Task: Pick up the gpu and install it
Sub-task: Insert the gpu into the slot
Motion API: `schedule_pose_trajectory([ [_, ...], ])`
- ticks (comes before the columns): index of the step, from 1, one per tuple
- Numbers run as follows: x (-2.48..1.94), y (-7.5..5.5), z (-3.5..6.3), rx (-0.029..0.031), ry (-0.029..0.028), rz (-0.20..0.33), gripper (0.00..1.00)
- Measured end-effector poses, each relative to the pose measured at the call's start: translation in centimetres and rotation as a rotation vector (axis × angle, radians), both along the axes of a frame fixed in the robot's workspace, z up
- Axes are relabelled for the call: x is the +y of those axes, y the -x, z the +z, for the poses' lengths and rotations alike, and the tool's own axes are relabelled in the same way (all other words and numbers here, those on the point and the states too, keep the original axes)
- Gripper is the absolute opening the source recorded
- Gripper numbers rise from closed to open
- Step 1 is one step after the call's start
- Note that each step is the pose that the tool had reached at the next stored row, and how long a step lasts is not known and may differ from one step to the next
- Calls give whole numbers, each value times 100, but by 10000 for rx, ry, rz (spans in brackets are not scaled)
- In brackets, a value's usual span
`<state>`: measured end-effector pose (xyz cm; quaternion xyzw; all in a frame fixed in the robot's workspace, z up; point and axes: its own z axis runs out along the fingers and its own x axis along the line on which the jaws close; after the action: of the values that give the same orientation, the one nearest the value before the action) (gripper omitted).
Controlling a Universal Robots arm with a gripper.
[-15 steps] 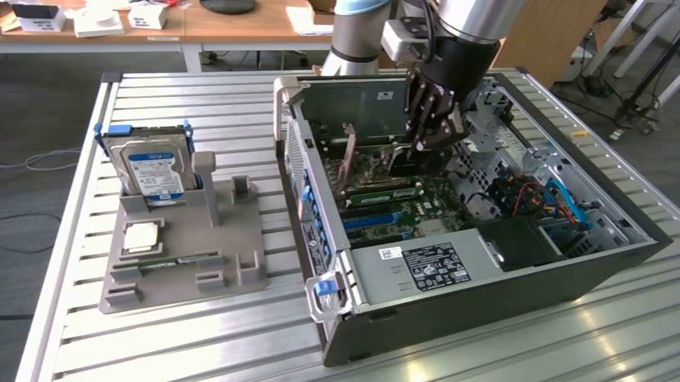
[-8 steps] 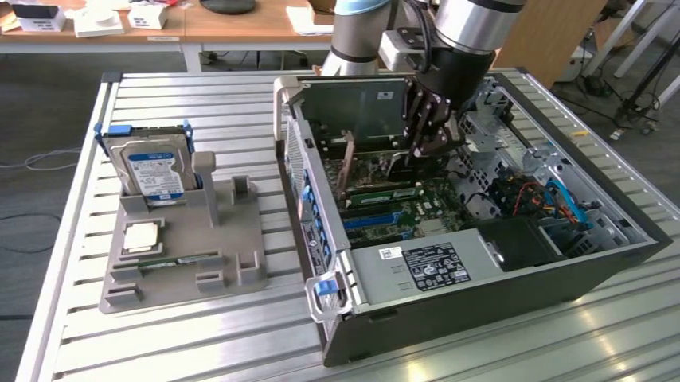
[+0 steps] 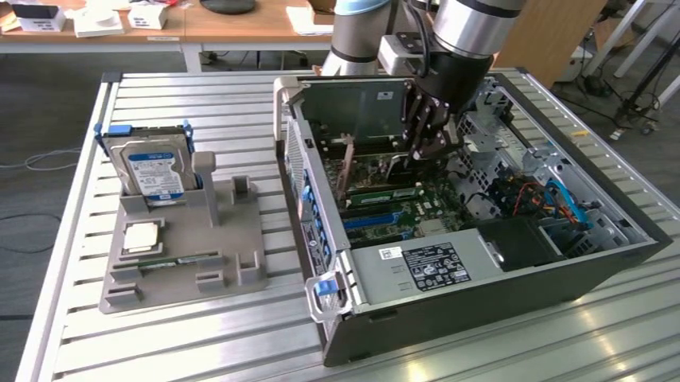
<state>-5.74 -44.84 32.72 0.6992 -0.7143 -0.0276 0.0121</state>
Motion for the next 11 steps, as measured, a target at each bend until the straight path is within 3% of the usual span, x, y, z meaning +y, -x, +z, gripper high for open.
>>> schedule_pose_trajectory([
  [3, -11, 2, -2, -2, -4, -2, 27],
  [8, -86, 26, -1, -1, -5, 17, 27],
  [11, -88, 26, -1, -1, -6, 19, 27],
])
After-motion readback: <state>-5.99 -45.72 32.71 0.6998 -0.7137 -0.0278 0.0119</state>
